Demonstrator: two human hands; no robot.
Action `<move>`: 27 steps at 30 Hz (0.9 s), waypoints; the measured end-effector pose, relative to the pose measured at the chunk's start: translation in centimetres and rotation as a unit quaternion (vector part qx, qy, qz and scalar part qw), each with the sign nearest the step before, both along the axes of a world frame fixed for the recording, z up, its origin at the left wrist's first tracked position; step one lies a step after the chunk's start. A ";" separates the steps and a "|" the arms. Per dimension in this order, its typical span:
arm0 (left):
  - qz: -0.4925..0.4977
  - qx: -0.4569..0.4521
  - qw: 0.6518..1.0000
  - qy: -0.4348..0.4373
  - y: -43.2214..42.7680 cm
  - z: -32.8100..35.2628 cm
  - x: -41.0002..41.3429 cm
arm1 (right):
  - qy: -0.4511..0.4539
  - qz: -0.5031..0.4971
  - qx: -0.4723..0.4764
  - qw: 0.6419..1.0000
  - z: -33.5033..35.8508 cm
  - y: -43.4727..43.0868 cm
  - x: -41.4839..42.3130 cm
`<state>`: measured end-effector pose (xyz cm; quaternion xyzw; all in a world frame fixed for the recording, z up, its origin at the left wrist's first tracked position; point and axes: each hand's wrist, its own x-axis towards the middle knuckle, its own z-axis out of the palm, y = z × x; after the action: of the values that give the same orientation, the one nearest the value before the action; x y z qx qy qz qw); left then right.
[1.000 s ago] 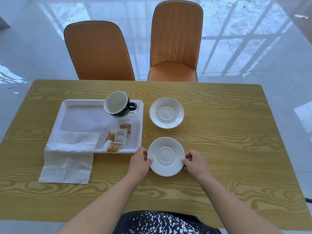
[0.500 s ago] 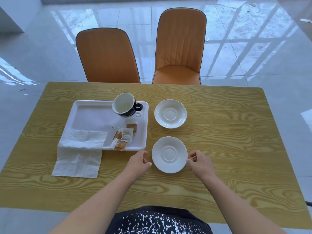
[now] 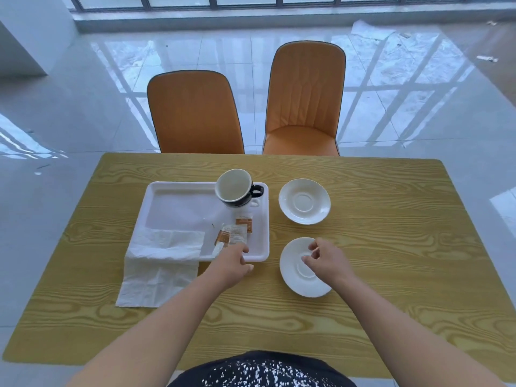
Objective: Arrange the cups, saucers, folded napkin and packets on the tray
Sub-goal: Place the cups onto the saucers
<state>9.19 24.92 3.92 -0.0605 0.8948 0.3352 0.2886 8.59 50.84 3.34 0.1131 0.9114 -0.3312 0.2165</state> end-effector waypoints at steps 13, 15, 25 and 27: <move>-0.021 -0.030 0.997 0.065 -6.4 1.7 -5.3 | 0.059 0.123 0.048 0.989 2.5 -10.1 -5.7; -0.010 -0.033 0.996 0.081 -6.9 1.8 -6.2 | 0.080 0.123 0.052 0.988 3.0 -10.9 -6.8; 0.062 -0.007 0.986 0.152 -8.5 2.1 -10.8 | 0.158 0.085 0.033 0.983 4.1 -12.5 -12.0; 0.088 0.017 0.985 0.150 -8.4 2.0 -11.4 | 0.124 0.059 0.006 0.990 3.7 -12.8 -13.0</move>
<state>-2.23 16.49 5.88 -0.0837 0.9132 0.3798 0.1216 -4.36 38.03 7.09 0.0183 0.9383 -0.3239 0.1199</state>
